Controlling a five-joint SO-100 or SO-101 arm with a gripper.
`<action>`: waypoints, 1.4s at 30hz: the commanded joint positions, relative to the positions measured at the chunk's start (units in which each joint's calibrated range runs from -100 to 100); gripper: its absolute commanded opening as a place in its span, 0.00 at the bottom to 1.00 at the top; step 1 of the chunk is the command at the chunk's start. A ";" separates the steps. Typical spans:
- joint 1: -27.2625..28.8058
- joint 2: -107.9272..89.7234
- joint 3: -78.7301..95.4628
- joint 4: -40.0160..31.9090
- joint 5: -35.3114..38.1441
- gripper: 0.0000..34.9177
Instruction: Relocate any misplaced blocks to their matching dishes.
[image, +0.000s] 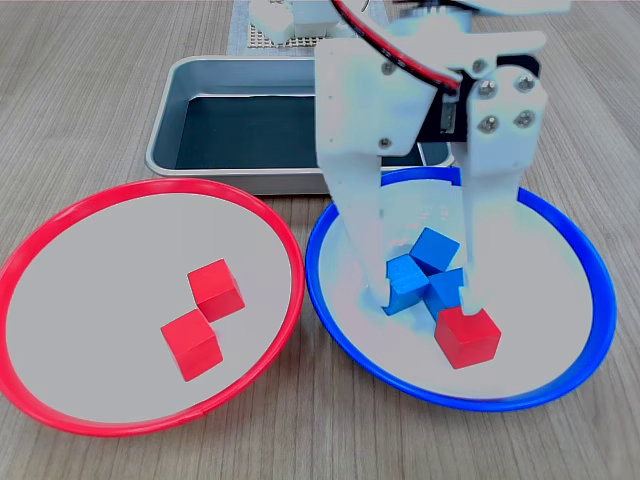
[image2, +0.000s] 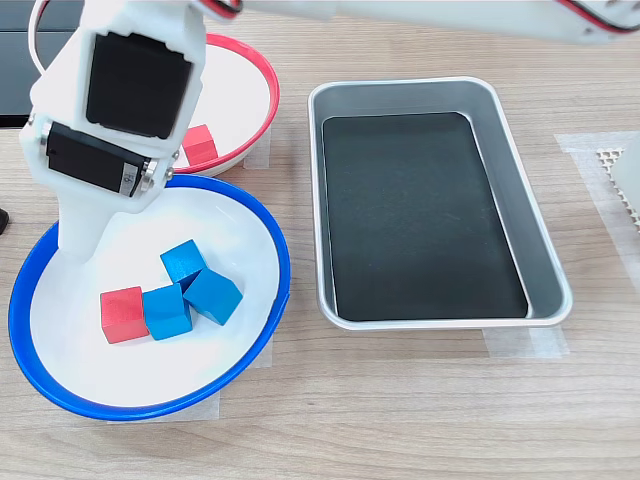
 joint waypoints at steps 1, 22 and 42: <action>-1.35 -4.20 0.49 0.68 0.83 0.40; -3.14 -2.41 4.68 -1.80 3.86 0.49; -3.51 2.37 1.49 -3.45 4.59 0.51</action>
